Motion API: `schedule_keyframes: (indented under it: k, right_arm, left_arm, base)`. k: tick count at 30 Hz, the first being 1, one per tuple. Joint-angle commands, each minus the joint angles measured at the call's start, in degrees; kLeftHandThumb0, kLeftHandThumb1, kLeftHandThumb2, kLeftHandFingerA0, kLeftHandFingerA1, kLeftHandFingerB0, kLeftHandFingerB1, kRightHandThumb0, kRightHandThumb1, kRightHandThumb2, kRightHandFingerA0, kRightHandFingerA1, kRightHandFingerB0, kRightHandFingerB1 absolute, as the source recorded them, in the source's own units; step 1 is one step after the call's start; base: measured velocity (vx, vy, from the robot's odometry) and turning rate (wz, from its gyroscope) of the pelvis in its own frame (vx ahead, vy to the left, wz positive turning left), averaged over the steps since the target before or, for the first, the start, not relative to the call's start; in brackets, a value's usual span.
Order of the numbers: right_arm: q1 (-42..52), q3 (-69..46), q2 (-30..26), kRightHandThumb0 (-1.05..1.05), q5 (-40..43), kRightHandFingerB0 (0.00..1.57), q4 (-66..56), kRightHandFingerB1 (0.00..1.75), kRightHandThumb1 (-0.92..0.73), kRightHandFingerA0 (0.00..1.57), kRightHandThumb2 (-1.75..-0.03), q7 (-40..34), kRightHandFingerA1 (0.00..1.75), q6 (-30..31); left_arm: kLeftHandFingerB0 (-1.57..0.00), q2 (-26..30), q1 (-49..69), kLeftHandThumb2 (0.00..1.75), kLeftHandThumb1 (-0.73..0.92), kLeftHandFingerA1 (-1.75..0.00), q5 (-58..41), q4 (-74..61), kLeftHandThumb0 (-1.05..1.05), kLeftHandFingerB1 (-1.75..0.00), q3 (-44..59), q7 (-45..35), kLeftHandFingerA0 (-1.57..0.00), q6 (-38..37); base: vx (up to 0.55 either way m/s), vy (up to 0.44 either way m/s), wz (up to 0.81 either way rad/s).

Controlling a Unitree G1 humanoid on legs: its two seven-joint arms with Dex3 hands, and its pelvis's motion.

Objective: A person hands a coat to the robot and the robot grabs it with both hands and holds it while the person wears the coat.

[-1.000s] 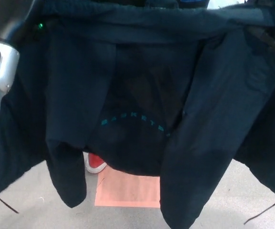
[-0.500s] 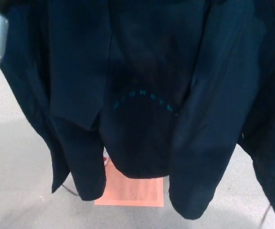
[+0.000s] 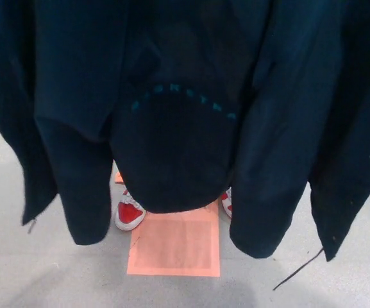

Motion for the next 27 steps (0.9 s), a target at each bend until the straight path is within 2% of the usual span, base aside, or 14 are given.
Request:
schedule_keyframes:
  k: [1,4,11,12,14,17,18,19,20,21,22,25,26,27]
  right_arm:
    - [-5.57,-1.47,-1.83,-0.31,-1.06,0.91,3.6,1.4,-0.79,1.06,-0.67,-6.88,1.52,0.27]
    - [-9.04,-0.78,-2.22,-0.34,-2.09,0.84,7.31,1.49,-0.81,0.99,-0.71,-9.82,1.71,-1.47]
    - [-16.63,-0.11,-3.29,-0.28,-1.84,0.78,14.68,1.62,-0.82,0.95,-0.64,-10.9,1.75,-4.92]
    - [-17.98,-0.06,-3.55,-0.37,-1.7,0.98,15.54,1.29,-0.61,1.23,-0.93,-10.53,1.45,-4.97]
    - [-20.6,-0.17,-3.85,-0.37,-1.12,0.95,17.49,1.29,-0.62,1.21,-0.92,-9.93,1.46,-5.39]
    - [-24.42,-0.6,-3.82,-0.37,-0.44,0.99,20.03,1.31,-0.59,1.25,-0.92,-10.34,1.46,-5.32]
    - [-26.18,-0.43,-4.04,-0.39,-0.59,0.98,21.27,1.31,-0.6,1.24,-0.93,-10.62,1.46,-5.46]
    - [-26.55,-0.36,-4.1,-0.39,-0.63,0.98,21.61,1.31,-0.6,1.24,-0.93,-10.63,1.46,-5.47]
    - [-27.55,-0.22,-4.14,-0.4,-0.68,1.0,22.36,1.29,-0.62,1.24,-0.97,-10.27,1.43,-4.8]
    - [-28.64,-0.13,-4.21,-0.34,-0.71,0.78,23.16,1.65,-0.82,0.97,-0.65,-10.12,1.75,-4.42]
    - [-30.23,0.18,-4.45,-0.34,-1.03,0.8,24.31,1.53,-0.8,0.96,-0.7,-10.48,1.75,-4.37]
    - [-32.64,0.77,-4.75,-0.35,-1.35,0.88,25.97,1.52,-0.82,1.05,-0.67,-10.56,1.65,-3.99]
    - [-33.09,0.89,-4.8,-0.36,-1.38,0.83,26.38,1.53,-0.8,1.0,-0.71,-10.7,1.74,-3.88]
    - [-33.54,1.21,-4.92,-0.35,-1.61,0.85,26.9,1.62,-0.82,1.03,-0.65,-11.11,1.73,-3.83]
  left_arm:
    - [-0.61,3.51,-4.61,0.63,0.78,-1.75,0.13,2.55,-0.37,-1.58,1.62,5.95,-0.84,-1.93]
    - [-0.56,3.32,-7.18,0.62,0.8,-1.75,-0.12,3.92,-0.33,-1.72,1.8,5.96,-0.86,-1.72]
    - [-0.64,3.07,-12.65,0.64,0.83,-1.75,0.4,6.89,-0.36,-1.74,1.45,5.56,-0.91,0.32]
    - [-0.62,3.28,-13.63,0.64,0.83,-1.75,0.56,7.41,-0.35,-1.72,1.25,5.29,-0.89,0.12]
    - [-0.63,3.6,-15.58,0.64,0.82,-1.75,0.66,8.52,-0.35,-1.72,1.01,4.53,-0.9,-0.14]
    - [-0.7,3.84,-18.72,0.62,0.75,-1.75,1.22,10.13,-0.37,-1.57,0.43,4.09,-0.91,0.96]
    - [-0.94,3.75,-20.5,0.93,0.54,-1.43,1.92,11.29,-0.45,-1.27,-0.22,5.01,-1.22,1.86]
    - [-0.94,3.72,-20.87,0.93,0.54,-1.43,2.06,11.6,-0.45,-1.27,-0.41,5.29,-1.22,2.0]
    - [-0.67,3.83,-21.72,0.63,0.75,-1.75,2.05,12.29,-0.38,-1.66,-0.71,5.4,-0.91,1.51]
    - [-0.67,3.91,-22.65,0.63,0.76,-1.75,1.86,12.87,-0.39,-1.69,-0.84,4.83,-0.91,1.2]
    - [-0.67,3.99,-24.09,0.62,0.74,-1.75,1.61,13.6,-0.4,-1.69,-0.94,3.71,-0.91,1.18]
    - [-0.65,4.49,-26.34,0.6,0.68,-1.75,2.59,14.67,-0.4,-1.7,-2.04,2.49,-0.9,2.12]
    - [-0.84,4.69,-26.82,0.86,0.49,-1.45,2.55,14.9,-0.49,-1.23,-2.16,2.38,-1.22,1.28]
    - [-0.82,4.87,-27.32,0.94,0.55,-1.38,2.53,15.21,-0.42,-1.12,-2.41,2.49,-1.19,0.73]
  base:
    - [0.0,0.0,0.0]
    - [0.0,0.0,0.0]
    - [0.0,0.0,0.0]
    - [0.0,0.0,0.0]
    - [0.0,0.0,0.0]
    - [0.0,0.0,0.0]
    - [0.0,0.0,0.0]
    - [0.0,0.0,0.0]
    - [0.0,0.0,0.0]
    - [0.0,0.0,0.0]
    - [0.0,0.0,0.0]
    - [0.0,0.0,0.0]
    - [0.0,0.0,0.0]
    - [0.0,0.0,0.0]
